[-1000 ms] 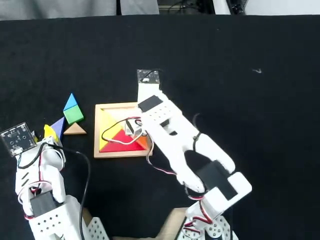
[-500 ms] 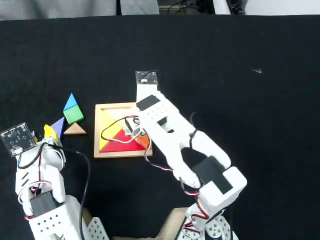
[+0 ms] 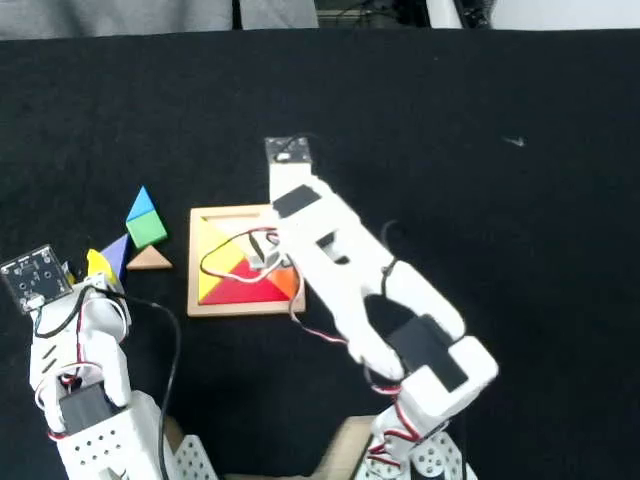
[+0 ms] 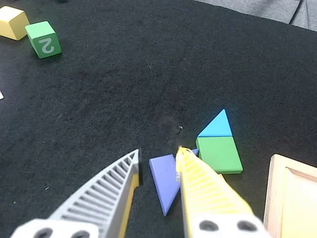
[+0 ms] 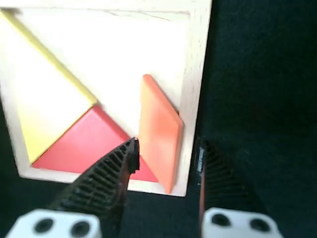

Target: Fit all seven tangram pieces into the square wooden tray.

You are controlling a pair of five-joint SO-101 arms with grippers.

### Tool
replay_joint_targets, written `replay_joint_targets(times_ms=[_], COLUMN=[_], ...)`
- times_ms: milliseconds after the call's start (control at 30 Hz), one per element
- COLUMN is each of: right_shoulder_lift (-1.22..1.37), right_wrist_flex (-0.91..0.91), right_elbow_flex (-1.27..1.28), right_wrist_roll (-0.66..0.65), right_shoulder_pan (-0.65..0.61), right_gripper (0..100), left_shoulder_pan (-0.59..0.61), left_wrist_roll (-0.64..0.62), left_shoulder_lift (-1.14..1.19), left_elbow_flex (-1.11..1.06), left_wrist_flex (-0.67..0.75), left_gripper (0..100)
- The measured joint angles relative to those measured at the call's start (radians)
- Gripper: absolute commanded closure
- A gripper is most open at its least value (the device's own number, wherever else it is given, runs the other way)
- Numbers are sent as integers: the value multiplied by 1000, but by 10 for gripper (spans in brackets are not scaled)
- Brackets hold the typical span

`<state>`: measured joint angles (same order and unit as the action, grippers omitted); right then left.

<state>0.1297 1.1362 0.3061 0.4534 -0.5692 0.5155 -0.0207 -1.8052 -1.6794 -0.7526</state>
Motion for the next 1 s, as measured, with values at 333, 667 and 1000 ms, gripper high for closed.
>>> replay_joint_targets(times_ms=[333, 667, 1000], right_shoulder_lift=[41, 121, 121], right_wrist_flex=[-87, -74, -28], right_elbow_flex=[-17, -26, -44], right_wrist_roll=[-138, -143, -143], right_shoulder_pan=[130, 129, 101], right_gripper=[981, 981, 981], left_shoulder_pan=[0, 0, 0], left_wrist_roll=[0, 0, 0], left_shoulder_lift=[0, 0, 0], left_elbow_flex=[0, 0, 0], left_wrist_flex=[0, 0, 0], left_gripper=[870, 870, 870])
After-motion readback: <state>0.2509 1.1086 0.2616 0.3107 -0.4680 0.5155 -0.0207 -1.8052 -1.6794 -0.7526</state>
